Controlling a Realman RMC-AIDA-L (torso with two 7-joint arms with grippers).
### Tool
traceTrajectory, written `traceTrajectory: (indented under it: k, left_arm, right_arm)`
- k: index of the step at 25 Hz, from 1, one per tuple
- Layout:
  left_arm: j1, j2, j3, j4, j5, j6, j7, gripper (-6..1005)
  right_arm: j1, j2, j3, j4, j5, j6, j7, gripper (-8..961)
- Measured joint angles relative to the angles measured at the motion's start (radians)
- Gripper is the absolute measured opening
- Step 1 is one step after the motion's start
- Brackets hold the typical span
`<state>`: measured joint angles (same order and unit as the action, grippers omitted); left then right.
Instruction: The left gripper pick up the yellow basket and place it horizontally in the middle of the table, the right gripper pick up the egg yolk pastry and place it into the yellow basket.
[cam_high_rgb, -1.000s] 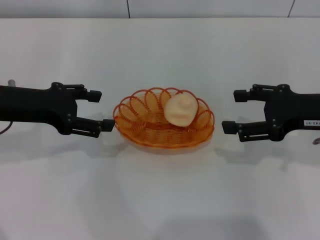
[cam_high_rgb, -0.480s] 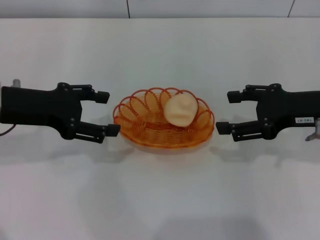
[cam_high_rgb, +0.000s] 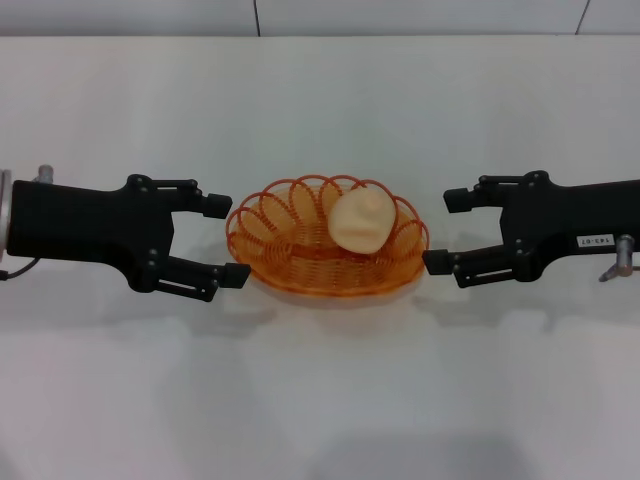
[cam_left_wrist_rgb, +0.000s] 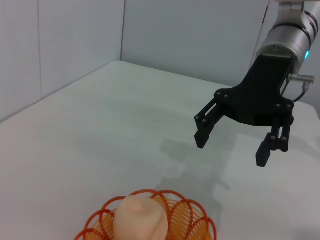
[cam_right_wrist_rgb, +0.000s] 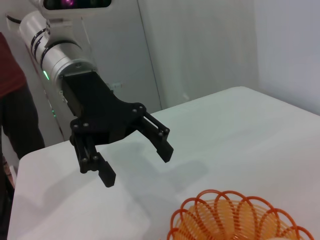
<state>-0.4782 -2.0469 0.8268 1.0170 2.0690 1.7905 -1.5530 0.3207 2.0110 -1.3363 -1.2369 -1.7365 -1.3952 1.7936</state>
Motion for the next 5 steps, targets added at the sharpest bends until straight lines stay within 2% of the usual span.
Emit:
traceTrajectory:
  k: [5]
  left_arm:
    - [-0.001,0.001,0.0,0.0,-0.002,0.001,0.0,887]
  right_arm:
    - [0.003,0.0,-0.001,0.0,0.0,-0.003,0.001,849]
